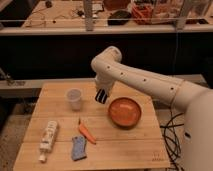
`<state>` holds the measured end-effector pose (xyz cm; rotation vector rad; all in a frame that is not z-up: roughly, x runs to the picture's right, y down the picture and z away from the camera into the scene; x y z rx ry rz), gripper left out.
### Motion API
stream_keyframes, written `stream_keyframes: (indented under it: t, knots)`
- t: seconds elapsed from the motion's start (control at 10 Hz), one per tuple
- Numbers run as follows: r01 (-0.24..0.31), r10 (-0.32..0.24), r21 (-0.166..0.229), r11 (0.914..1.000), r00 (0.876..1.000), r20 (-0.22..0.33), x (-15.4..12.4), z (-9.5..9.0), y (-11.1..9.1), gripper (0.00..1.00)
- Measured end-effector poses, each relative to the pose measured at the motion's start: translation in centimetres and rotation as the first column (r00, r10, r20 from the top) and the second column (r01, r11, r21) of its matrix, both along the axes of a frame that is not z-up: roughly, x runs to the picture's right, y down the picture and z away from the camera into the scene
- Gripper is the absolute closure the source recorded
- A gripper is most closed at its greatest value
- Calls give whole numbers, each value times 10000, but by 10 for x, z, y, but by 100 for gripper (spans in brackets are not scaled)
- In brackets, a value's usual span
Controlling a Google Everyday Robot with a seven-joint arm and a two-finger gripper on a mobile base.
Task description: Place the eraser in the ceramic cup
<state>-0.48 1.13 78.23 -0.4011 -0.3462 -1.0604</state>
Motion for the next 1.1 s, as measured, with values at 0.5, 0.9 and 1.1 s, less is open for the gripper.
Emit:
stream_keyframes:
  t: [0.5,0.9,1.1]
  knots:
    - [304,-308,116,9995,9991,286,-27,4,-9,100]
    - [629,-638,176,9979,9965,541,-50,6,-16,100]
    - [745,-759,252,9969,9953,599,-55,11,-19,100]
